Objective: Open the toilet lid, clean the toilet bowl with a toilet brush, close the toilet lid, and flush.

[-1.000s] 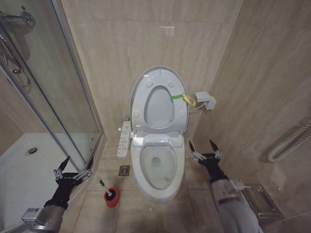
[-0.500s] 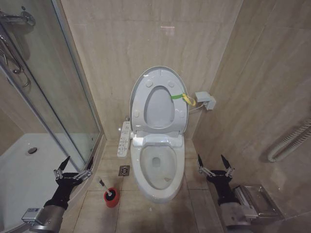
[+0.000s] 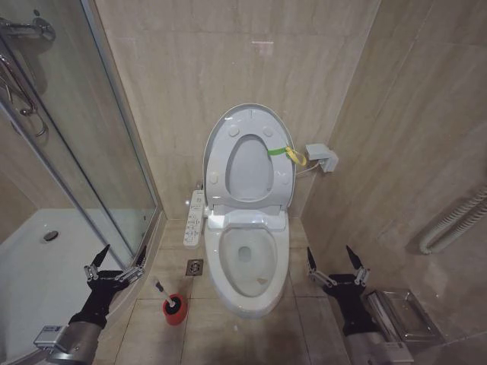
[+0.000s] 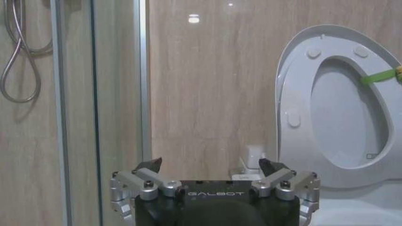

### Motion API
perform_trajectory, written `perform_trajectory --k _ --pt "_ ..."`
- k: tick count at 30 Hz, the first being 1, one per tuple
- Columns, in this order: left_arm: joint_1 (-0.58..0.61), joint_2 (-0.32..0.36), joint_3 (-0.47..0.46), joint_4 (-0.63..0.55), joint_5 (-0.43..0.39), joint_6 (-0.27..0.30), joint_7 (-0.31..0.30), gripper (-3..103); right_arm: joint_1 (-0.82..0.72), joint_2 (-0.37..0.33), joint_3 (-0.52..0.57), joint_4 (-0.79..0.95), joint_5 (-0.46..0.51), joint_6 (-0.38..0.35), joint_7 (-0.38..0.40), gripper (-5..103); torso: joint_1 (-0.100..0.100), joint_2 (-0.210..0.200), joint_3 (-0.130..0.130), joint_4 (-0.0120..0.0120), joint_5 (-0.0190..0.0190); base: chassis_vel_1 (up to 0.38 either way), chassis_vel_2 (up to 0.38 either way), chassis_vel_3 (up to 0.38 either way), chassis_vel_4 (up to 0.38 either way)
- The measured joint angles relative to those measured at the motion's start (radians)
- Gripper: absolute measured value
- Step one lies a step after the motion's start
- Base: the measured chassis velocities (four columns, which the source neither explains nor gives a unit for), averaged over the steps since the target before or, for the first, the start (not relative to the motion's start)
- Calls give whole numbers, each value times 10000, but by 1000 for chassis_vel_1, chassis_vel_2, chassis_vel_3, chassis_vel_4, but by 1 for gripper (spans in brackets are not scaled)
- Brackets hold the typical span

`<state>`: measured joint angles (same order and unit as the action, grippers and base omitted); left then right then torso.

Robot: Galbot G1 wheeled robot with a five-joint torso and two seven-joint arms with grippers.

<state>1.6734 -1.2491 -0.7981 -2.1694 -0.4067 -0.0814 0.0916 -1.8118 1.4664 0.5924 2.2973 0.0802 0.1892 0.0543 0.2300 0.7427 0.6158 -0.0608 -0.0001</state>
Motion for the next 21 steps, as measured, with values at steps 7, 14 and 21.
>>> perform_trajectory --k 7,14,21 --pt "1 0 0 -1 0 0 0 100 -354 -147 -21 687 2 -93 205 100 0 0 0 1 0 0 0 0 0" --pt "1 0 0 0 0 0 0 100 -686 -296 104 956 -59 -12 127 100 0 0 0 0 1 0 0 0 0" --pt "1 0 0 0 0 0 0 100 -800 -29 -32 975 96 -1 138 100 0 0 0 1 0 0 0 0 0"
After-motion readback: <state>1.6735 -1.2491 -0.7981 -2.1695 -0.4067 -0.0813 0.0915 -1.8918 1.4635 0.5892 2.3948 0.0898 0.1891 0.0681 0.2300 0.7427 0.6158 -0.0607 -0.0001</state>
